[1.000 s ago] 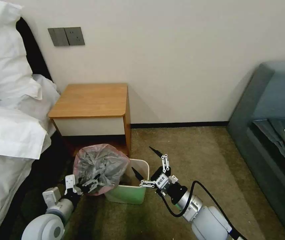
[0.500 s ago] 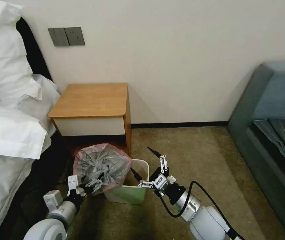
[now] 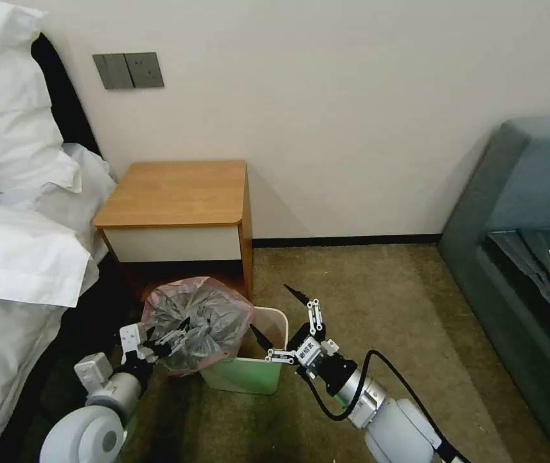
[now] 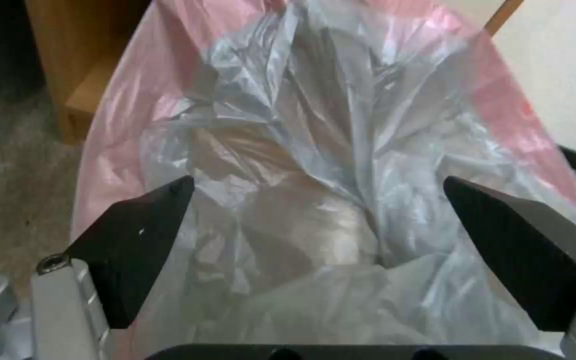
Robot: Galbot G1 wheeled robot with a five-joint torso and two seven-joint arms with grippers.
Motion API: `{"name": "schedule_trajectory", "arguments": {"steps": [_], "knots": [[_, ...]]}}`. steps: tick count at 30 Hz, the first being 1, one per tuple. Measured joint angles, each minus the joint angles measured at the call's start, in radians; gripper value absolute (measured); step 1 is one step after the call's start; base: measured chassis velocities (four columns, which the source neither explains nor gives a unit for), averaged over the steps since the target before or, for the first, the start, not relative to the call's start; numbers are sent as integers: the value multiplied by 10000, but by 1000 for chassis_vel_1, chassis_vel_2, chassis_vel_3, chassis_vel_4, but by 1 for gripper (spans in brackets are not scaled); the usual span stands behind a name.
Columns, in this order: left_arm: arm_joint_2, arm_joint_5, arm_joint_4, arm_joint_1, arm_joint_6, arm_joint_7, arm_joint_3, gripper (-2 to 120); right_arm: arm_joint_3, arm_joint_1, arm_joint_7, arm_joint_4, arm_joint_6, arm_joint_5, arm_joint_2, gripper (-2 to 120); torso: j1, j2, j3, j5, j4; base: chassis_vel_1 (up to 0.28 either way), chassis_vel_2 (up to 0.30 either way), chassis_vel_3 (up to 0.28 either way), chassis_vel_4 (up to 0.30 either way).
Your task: Pick up the garbage bag from the table and place it over the trash can.
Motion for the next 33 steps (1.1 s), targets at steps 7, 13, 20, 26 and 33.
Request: {"name": "schedule_trajectory", "arguments": {"steps": [7,13,20,26,33], "knots": [[102,101,261,-194,13,254,74,96,58,-56,-41,5,-42,-44,21,100,0,0,0,2,0,0,0,0,0],[131,79,312,-520,606,202,221,94,59,-25,-41,28,-123,-50,40,100,0,0,0,2,0,0,0,0,0],[172,114,444,-672,1115,177,284,87,159,-123,-39,46,-102,-68,64,100,0,0,0,2,0,0,0,0,0],[173,169,552,-858,1495,148,296,80,226,-174,-31,59,-41,-72,99,100,1,0,0,2,0,0,0,0,0],[158,192,649,-905,1722,148,336,69,293,-289,-28,122,22,-100,124,100,1,0,0,2,0,0,0,0,0]]}}
